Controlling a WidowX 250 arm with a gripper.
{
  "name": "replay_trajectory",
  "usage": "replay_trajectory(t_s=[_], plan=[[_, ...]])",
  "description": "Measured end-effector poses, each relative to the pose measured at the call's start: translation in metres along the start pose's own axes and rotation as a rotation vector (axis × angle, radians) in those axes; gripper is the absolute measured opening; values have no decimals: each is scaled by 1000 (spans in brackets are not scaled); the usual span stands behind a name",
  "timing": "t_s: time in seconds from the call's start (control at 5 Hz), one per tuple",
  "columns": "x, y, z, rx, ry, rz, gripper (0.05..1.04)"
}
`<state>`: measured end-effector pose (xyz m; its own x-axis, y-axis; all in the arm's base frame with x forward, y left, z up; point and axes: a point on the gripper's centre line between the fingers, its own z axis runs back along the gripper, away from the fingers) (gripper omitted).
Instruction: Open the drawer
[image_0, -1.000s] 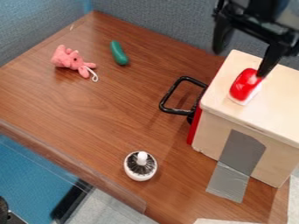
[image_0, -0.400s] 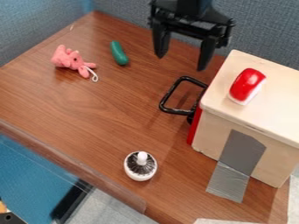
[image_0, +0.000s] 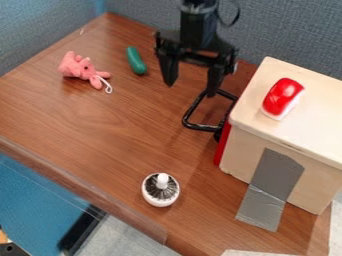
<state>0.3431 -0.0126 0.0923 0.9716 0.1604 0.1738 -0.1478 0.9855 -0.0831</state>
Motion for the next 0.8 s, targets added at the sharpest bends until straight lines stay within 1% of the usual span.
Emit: replay_trajectory(t_s=[0.2,0.4,0.6,0.8], plan=[[9,9,-24,-9,2,13,1001],[19,9,-43,-26,28,7,1001],[24,10,-60,-26,80,-11,1001],[21,14,-70,-8,115,-12,949]])
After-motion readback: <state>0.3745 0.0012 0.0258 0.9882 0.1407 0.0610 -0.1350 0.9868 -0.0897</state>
